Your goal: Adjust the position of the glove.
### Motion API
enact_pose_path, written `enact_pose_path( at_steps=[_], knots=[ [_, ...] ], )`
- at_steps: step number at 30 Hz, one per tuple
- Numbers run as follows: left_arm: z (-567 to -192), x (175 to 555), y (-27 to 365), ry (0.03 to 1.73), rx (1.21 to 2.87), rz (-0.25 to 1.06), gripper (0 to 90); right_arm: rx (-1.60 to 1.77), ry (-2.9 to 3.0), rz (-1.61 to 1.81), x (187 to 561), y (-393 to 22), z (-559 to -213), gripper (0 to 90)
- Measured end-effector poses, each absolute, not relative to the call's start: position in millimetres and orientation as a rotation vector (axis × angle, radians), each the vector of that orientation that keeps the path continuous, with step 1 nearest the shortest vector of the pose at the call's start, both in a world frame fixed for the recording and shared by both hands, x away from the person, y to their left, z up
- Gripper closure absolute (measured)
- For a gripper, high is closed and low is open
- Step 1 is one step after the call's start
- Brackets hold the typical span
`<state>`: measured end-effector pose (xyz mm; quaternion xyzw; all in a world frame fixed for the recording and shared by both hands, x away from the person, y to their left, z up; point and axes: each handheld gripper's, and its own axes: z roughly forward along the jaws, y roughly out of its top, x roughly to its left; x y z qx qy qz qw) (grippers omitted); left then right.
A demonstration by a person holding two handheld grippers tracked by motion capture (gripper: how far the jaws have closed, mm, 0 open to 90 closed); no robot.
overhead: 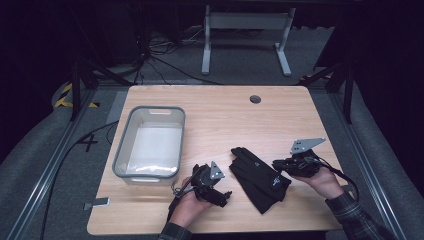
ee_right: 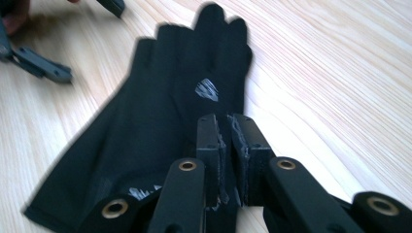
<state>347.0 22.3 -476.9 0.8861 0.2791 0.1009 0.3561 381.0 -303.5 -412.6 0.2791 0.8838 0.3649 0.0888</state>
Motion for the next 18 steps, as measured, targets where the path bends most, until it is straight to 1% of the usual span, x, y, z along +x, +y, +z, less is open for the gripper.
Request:
enact_pose_path(
  at_steps=[2,9,18],
  knots=[
    [-477,347,22,0.721,2.286,0.263,0.1,0.832,2.628,1.094,381,-308,-413,82.4],
    [-477,347,22,0.721,2.286,0.263,0.1,0.861,2.656,1.068,373,-344,-423,75.8],
    [-477,347,22,0.721,2.289,0.26,0.1,0.835,2.718,1.075,355,-358,-434,68.7]
  ],
)
